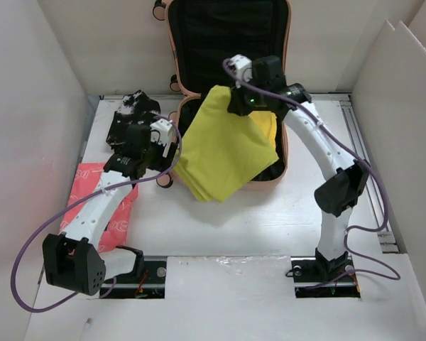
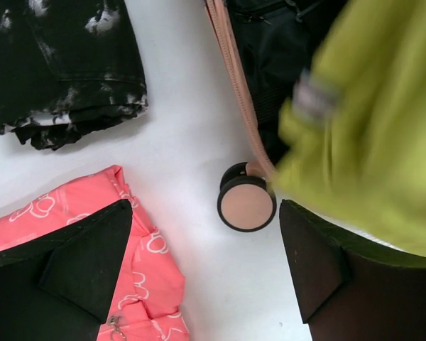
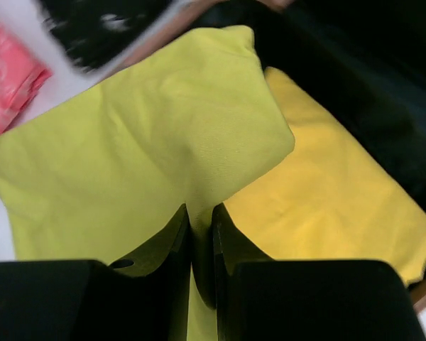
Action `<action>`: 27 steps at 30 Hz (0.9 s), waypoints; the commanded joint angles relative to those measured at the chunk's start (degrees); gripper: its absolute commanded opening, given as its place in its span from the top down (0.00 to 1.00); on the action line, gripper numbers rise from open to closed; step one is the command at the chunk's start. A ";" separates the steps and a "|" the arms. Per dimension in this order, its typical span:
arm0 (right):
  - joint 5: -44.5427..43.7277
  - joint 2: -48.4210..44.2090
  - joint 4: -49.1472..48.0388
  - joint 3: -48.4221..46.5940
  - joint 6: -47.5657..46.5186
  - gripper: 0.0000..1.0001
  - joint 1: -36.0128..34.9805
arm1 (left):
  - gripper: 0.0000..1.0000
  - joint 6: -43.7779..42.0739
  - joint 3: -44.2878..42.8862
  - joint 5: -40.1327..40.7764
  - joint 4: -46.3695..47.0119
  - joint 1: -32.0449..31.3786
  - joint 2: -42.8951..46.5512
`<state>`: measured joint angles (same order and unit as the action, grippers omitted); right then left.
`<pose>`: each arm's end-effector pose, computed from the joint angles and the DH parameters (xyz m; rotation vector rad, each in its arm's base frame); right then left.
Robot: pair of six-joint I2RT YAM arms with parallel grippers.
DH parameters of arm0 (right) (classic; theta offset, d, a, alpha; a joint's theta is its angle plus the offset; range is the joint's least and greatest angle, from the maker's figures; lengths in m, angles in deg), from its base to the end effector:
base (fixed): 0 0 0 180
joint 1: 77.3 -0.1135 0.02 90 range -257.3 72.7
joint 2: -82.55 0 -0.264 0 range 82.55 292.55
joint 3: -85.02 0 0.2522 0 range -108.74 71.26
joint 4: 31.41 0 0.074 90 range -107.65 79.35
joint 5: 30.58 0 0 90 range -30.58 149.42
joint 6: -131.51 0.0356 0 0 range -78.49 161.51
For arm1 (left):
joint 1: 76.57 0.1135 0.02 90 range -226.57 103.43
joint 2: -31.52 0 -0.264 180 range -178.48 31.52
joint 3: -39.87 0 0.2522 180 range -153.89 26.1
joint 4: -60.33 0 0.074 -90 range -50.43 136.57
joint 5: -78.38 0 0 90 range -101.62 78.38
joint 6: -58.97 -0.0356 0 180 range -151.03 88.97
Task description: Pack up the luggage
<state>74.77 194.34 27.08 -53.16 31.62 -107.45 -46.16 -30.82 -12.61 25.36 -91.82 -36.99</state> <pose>0.3720 0.2270 0.4132 -0.8836 1.9584 0.4927 0.2579 -0.0709 0.3094 0.5713 2.0655 -0.0197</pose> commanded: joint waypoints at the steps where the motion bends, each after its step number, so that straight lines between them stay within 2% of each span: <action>1: 2.40 -1.66 -16.05 1.96 12.76 1.00 9.48 | 0.18 -0.86 -0.47 2.05 1.34 0.48 0.04; 2: 2.40 -1.66 -21.12 4.51 15.31 1.00 11.06 | 0.18 -0.86 -0.47 2.05 1.35 0.48 -0.65; 8: 2.40 -1.66 -32.76 24.90 29.74 1.00 19.51 | 0.18 -1.39 -1.61 2.58 1.35 1.09 -3.11; 11: 0.21 -1.66 -35.41 30.36 31.07 1.00 20.66 | 0.18 -1.39 -2.14 2.58 1.35 1.09 -4.43; 14: -0.41 -0.44 -35.41 32.04 31.07 1.00 21.27 | 0.18 -1.39 -3.37 2.58 1.35 1.09 -5.84; 16: 2.38 0.97 -35.94 31.26 29.15 1.00 21.27 | 0.18 -0.87 -4.59 1.97 1.35 1.62 -6.45; 17: 3.62 1.59 -35.42 30.30 27.92 0.70 21.27 | 0.18 -0.86 -4.60 1.96 0.65 1.62 -7.24; 18: 4.59 2.11 -34.46 27.94 24.78 0.50 21.27 | 0.18 -0.86 -5.47 1.96 0.65 2.14 -7.25; 20: 4.60 3.00 -28.60 24.24 20.90 0.25 20.05 | 0.18 -0.86 -6.27 1.43 0.03 2.15 -7.87; 23: -0.91 3.53 -19.46 16.42 12.90 0.15 19.35 | 0.17 -0.86 -8.62 1.43 -0.58 2.15 -9.09; 27: -10.15 0.11 -12.06 10.26 6.39 0.11 17.94 | 0.17 -0.86 -12.85 -1.02 -1.64 2.15 -9.62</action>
<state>72.28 198.88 8.65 -37.40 45.81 -87.80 -47.17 -38.78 -11.60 23.94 -89.91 -47.00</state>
